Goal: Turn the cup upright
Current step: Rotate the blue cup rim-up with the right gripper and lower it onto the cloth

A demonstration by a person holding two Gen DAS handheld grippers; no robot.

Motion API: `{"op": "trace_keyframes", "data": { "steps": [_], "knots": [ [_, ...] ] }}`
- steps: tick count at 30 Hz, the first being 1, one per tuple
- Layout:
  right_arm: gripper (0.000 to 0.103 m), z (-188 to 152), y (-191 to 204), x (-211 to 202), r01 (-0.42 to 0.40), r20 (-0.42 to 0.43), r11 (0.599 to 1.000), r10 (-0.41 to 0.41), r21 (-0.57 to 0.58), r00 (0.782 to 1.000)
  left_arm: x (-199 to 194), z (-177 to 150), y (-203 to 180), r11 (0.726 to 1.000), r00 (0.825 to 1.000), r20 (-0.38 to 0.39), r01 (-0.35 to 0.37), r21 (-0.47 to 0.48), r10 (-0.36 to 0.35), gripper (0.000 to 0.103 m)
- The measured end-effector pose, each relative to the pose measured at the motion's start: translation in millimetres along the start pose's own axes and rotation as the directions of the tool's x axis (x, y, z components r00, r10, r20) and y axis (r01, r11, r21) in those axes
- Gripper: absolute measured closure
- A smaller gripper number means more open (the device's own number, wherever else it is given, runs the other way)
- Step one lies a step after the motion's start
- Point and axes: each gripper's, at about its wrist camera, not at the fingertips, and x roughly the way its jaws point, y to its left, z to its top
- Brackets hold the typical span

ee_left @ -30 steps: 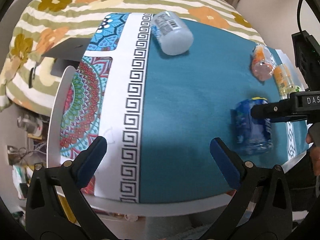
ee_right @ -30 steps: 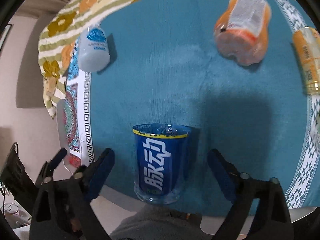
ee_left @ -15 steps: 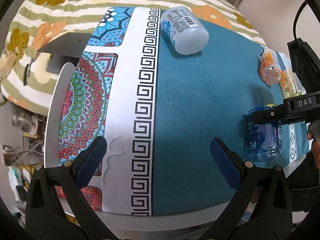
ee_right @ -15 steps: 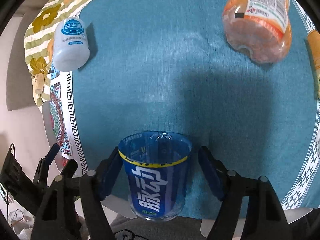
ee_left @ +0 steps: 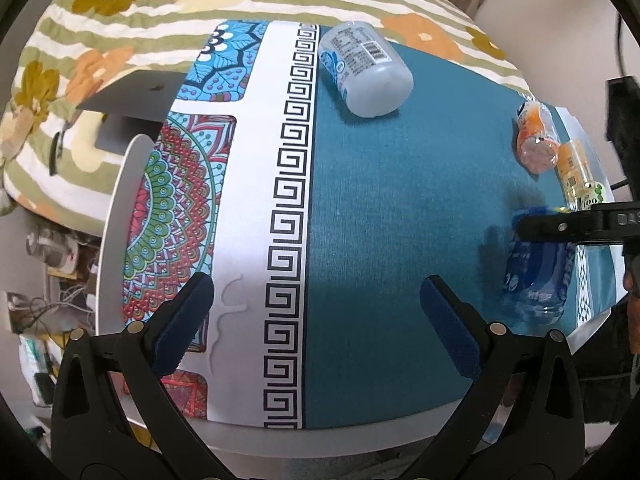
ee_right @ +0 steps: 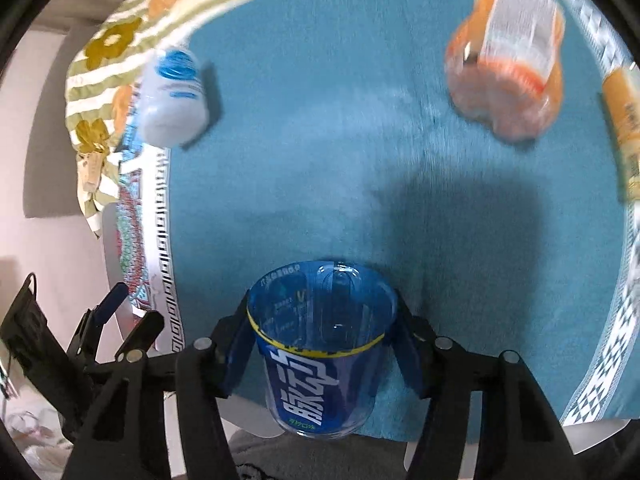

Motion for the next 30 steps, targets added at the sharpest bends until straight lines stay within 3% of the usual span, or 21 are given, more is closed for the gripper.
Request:
{"op": "trace_keyframes", "data": {
  "steps": [4,7,10,11,14,16,17,21,24,30],
  "knots": [
    [0.046,-12.0,10.7,-27.0,0.014,0.167,0.999,-0.006,-0.043,0.986,-8.2,1.1,0.4,1.000,1.000,0.020,-0.011,-0.008,0.011,0.000],
    [0.046,-25.0,22.5,-40.1,0.093,0.339,0.991,-0.055,-0.097,0.939,-12.0,2.0,1.5,1.000,0.999,0.031,-0.019,-0.018,0.019,0.000],
    [0.046,-40.4,36.7,-38.2,0.202,0.499,0.969,-0.107,-0.140,0.860,-13.6,2.7,1.6,0.999,0.998,0.043,-0.033,-0.020,0.034,0.000],
    [0.046,-46.9,41.8,-33.7,0.256,0.558,0.956,-0.134,-0.145,0.819,-14.0,2.4,1.6,0.999,0.998,0.049,-0.039,-0.020,0.040,0.000],
    [0.046,-57.5,48.7,-21.4,0.344,0.650,0.928,-0.175,-0.142,0.740,-13.0,-0.2,1.6,0.999,0.997,0.062,-0.051,-0.019,0.052,0.000],
    [0.046,-61.9,48.4,-12.4,0.387,0.693,0.911,-0.187,-0.144,0.696,-10.2,-2.2,1.0,0.998,0.996,0.062,-0.058,-0.015,0.058,0.000],
    [0.046,-63.4,48.5,-7.8,0.398,0.705,0.906,-0.187,-0.146,0.684,-8.5,-3.5,0.5,0.998,0.996,0.059,-0.066,-0.013,0.066,0.000],
    [0.046,-70.8,44.3,-4.3,0.418,0.737,0.895,-0.179,-0.153,0.652,-0.2,-7.2,-4.0,0.996,0.996,0.032,-0.085,0.008,0.084,0.000],
    [0.046,-76.1,44.9,-3.1,0.423,0.749,0.893,-0.172,-0.156,0.640,2.8,-9.1,-7.6,0.995,0.995,0.029,-0.096,0.030,0.095,0.000],
    [0.046,-88.6,42.0,-2.9,0.408,0.745,0.897,-0.152,-0.172,0.650,3.7,-12.2,-12.6,0.996,0.996,0.025,-0.086,0.031,0.085,0.000]
  ]
}}
